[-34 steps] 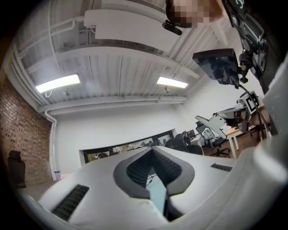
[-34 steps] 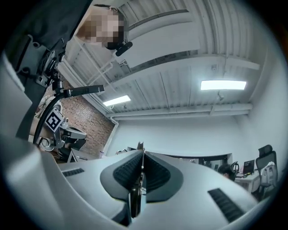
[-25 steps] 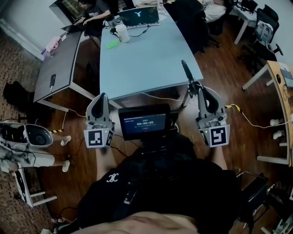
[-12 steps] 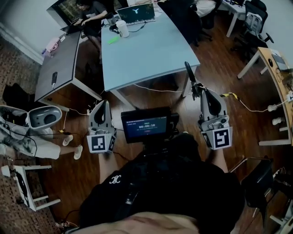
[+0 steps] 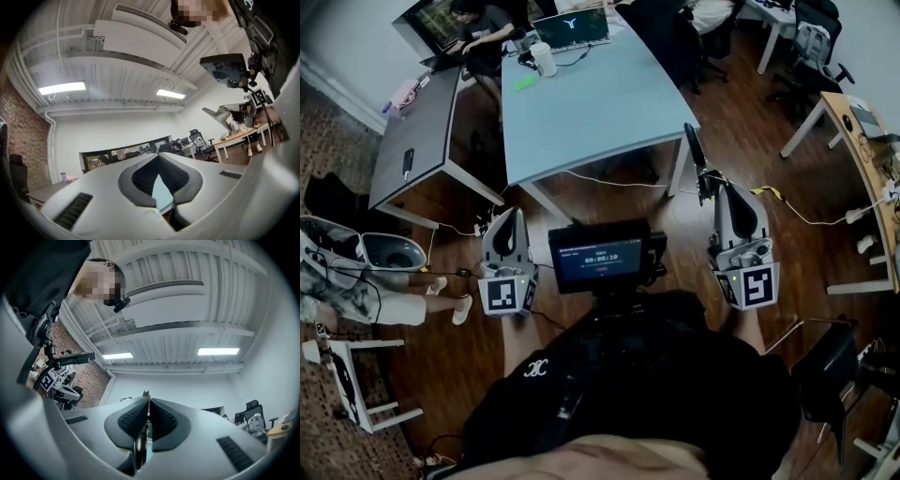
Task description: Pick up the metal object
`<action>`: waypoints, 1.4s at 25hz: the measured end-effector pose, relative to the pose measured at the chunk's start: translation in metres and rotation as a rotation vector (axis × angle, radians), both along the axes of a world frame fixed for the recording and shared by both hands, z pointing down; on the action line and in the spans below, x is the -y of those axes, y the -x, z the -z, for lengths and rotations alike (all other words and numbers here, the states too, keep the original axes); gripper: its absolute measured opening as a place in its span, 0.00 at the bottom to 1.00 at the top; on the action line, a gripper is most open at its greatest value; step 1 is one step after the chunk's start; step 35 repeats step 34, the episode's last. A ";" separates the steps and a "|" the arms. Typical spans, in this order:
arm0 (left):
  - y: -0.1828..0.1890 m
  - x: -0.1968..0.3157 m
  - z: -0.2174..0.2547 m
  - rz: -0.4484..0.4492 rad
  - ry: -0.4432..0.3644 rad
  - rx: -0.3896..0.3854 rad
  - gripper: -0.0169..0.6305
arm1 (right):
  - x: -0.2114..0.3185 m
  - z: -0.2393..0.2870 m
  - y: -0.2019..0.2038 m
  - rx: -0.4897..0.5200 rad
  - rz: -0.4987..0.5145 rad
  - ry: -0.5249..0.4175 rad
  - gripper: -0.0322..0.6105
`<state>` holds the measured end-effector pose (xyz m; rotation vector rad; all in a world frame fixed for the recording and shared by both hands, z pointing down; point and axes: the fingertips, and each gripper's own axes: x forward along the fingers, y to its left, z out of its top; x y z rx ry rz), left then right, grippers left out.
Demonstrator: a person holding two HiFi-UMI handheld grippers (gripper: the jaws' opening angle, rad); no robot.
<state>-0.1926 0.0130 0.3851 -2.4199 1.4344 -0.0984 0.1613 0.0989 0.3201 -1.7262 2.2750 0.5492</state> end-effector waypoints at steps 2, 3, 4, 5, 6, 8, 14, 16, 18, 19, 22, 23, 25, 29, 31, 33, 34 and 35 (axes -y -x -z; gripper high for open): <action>-0.004 -0.002 0.000 -0.002 0.001 0.001 0.05 | -0.001 -0.001 -0.003 0.006 0.004 0.001 0.03; -0.005 -0.002 0.000 -0.002 0.002 0.001 0.05 | -0.001 -0.001 -0.003 0.004 0.006 0.001 0.03; -0.006 -0.001 0.000 -0.001 0.002 0.002 0.05 | -0.001 -0.001 -0.003 0.000 0.009 -0.001 0.03; -0.007 -0.001 0.001 0.000 0.001 0.003 0.05 | -0.001 0.000 -0.003 -0.005 0.012 -0.004 0.03; -0.009 0.000 0.002 -0.001 -0.001 0.004 0.05 | -0.002 0.001 -0.004 -0.009 0.013 -0.007 0.03; -0.013 0.000 0.005 -0.005 -0.004 0.005 0.05 | -0.002 0.002 -0.007 -0.011 0.013 -0.008 0.03; -0.020 0.000 0.004 -0.014 0.002 0.019 0.05 | -0.004 0.004 -0.014 0.006 0.007 -0.021 0.03; -0.019 0.000 0.003 -0.008 0.003 0.019 0.05 | -0.002 0.003 -0.014 0.005 0.011 -0.020 0.03; -0.019 -0.001 0.003 0.001 0.002 0.024 0.05 | 0.000 0.003 -0.013 -0.001 0.020 -0.020 0.03; -0.020 -0.002 0.004 0.006 -0.001 0.028 0.05 | 0.001 0.003 -0.013 -0.003 0.026 -0.023 0.03; -0.023 -0.002 0.004 0.016 -0.006 0.039 0.05 | 0.005 0.006 -0.014 -0.003 0.044 -0.030 0.03; -0.023 -0.002 0.004 0.019 -0.007 0.043 0.05 | 0.006 0.006 -0.013 -0.003 0.048 -0.031 0.03; -0.024 -0.003 0.003 0.024 -0.005 0.046 0.05 | 0.007 0.005 -0.013 -0.005 0.056 -0.030 0.03; -0.024 -0.002 0.004 0.022 0.006 0.020 0.05 | 0.009 0.004 -0.012 -0.005 0.062 -0.025 0.03; -0.023 0.000 0.004 0.024 0.008 0.018 0.05 | 0.010 0.003 -0.011 -0.006 0.063 -0.023 0.03; -0.023 0.002 0.004 0.027 0.007 0.022 0.05 | 0.012 0.003 -0.011 -0.010 0.065 -0.021 0.03; -0.023 0.004 0.005 0.029 0.006 0.024 0.05 | 0.013 0.003 -0.011 -0.012 0.066 -0.020 0.03; -0.023 0.004 0.005 0.029 0.006 0.024 0.05 | 0.013 0.003 -0.011 -0.012 0.066 -0.020 0.03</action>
